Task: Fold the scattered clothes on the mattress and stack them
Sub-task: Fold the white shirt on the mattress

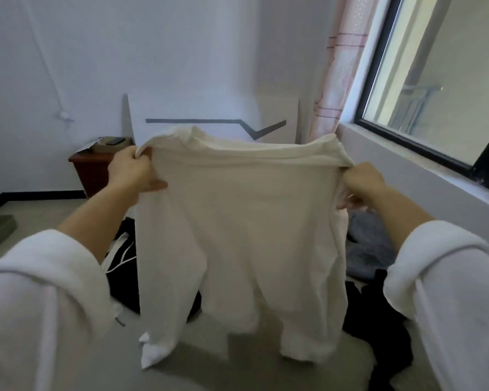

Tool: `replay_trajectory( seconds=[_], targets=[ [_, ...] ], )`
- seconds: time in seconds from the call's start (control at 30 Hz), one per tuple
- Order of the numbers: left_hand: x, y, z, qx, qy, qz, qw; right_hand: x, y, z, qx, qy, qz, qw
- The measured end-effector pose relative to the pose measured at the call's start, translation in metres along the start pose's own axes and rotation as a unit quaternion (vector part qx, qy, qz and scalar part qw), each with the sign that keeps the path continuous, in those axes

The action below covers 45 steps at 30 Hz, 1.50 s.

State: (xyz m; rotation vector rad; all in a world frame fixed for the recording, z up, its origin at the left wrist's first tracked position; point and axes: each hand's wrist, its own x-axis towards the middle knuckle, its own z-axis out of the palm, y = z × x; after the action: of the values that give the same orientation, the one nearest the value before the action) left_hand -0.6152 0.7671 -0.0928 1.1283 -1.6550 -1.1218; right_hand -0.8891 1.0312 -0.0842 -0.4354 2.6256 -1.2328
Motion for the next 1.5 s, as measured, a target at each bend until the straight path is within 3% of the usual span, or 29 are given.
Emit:
replay_trajectory(
  seconds=[0.07, 0.1, 0.23, 0.37, 0.57, 0.77, 0.87, 1.07, 1.2, 1.27, 1.33, 1.4, 1.5],
  targets=[
    [-0.001, 0.008, 0.013, -0.055, 0.068, 0.026, 0.996, 0.012, -0.006, -0.007, 0.194, -0.026, -0.024, 0.980],
    [-0.005, 0.013, 0.018, -0.060, 0.104, 0.054, 0.991, 0.015, -0.007, -0.010, 0.233, 0.001, -0.073, 0.970],
    [-0.043, 0.012, 0.021, -0.024, 0.185, 0.171, 0.967, 0.007, 0.029, -0.014, 0.182, 0.121, -0.234, 0.947],
    [-0.097, -0.048, 0.007, 0.026, 0.119, 0.179, 0.976, -0.005, 0.105, -0.002, 0.056, 0.128, -0.317, 0.938],
    [-0.171, -0.173, 0.003, 0.143, -0.024, 0.061, 0.988, -0.036, 0.213, 0.048, -0.055, -0.026, -0.245, 0.968],
    [-0.226, -0.283, 0.001, 0.239, -0.201, -0.113, 0.943, -0.067, 0.316, 0.100, -0.194, -0.176, -0.116, 0.958],
    [-0.252, -0.321, 0.003, 0.258, -0.274, -0.193, 0.906, -0.086, 0.359, 0.117, -0.282, -0.247, -0.085, 0.923],
    [-0.294, -0.383, 0.002, 0.340, -0.384, -0.255, 0.820, -0.118, 0.432, 0.140, -0.458, -0.312, -0.069, 0.830],
    [-0.313, -0.428, -0.001, 0.428, -0.420, -0.269, 0.754, -0.153, 0.457, 0.150, -0.529, -0.329, -0.142, 0.770],
    [-0.324, -0.449, 0.003, 0.441, -0.429, -0.289, 0.733, -0.167, 0.467, 0.162, -0.561, -0.357, -0.121, 0.737],
    [-0.333, -0.459, 0.010, 0.463, -0.443, -0.285, 0.713, -0.177, 0.472, 0.177, -0.559, -0.375, -0.083, 0.735],
    [-0.340, -0.463, 0.024, 0.468, -0.421, -0.269, 0.729, -0.187, 0.475, 0.193, -0.513, -0.381, -0.050, 0.768],
    [-0.352, -0.466, 0.055, 0.429, -0.387, -0.199, 0.792, -0.200, 0.483, 0.221, -0.442, -0.367, -0.053, 0.817]
  ],
)
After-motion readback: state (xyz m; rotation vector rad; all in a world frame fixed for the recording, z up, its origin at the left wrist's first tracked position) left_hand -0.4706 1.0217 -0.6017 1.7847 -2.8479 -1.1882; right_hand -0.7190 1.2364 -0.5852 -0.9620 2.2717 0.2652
